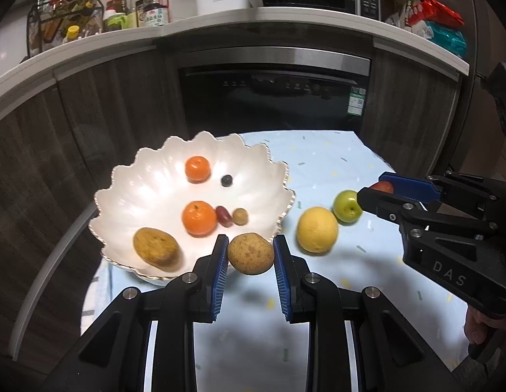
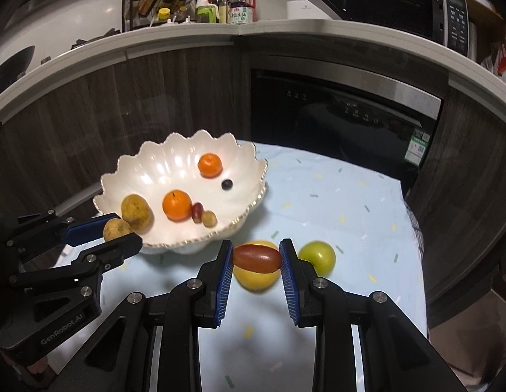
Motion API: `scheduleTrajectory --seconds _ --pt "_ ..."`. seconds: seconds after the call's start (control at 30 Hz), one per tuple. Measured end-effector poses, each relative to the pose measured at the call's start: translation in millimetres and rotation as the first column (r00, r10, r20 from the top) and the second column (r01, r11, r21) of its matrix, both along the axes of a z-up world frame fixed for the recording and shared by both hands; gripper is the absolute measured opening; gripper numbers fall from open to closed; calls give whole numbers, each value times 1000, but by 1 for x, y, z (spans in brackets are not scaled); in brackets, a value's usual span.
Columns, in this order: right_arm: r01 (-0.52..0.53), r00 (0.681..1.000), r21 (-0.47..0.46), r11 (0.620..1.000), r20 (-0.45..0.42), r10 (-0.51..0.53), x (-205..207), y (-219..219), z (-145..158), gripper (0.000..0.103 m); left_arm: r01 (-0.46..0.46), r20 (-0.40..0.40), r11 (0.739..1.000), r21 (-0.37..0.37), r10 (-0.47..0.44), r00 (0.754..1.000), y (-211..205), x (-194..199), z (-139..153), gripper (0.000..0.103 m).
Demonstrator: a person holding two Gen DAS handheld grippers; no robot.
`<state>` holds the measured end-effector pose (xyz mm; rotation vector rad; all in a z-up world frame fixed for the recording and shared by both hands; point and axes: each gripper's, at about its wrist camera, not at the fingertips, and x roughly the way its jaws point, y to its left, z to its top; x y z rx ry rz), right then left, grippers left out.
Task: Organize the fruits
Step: 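Lift the brown fruit in the left tool over the bowl while the right carries the grape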
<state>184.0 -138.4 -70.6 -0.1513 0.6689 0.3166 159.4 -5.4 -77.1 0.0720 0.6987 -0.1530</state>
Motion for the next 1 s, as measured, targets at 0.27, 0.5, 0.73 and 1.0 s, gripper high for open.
scheduleTrajectory --seconds 0.27,0.5,0.73,1.0 --pt "-16 1000 3 1000 23 16 7 16 13 30 -32 23 999 -6 32 999 18 8 9 28" --pt "-25 999 5 1000 36 25 17 26 19 30 -58 31 998 -12 58 998 32 18 14 28" --pt "-32 999 6 999 39 32 28 35 20 30 -76 33 997 -16 76 997 44 31 16 28" --pt "-29 999 6 1000 30 29 44 44 16 30 -91 28 996 -12 92 995 57 50 13 28"
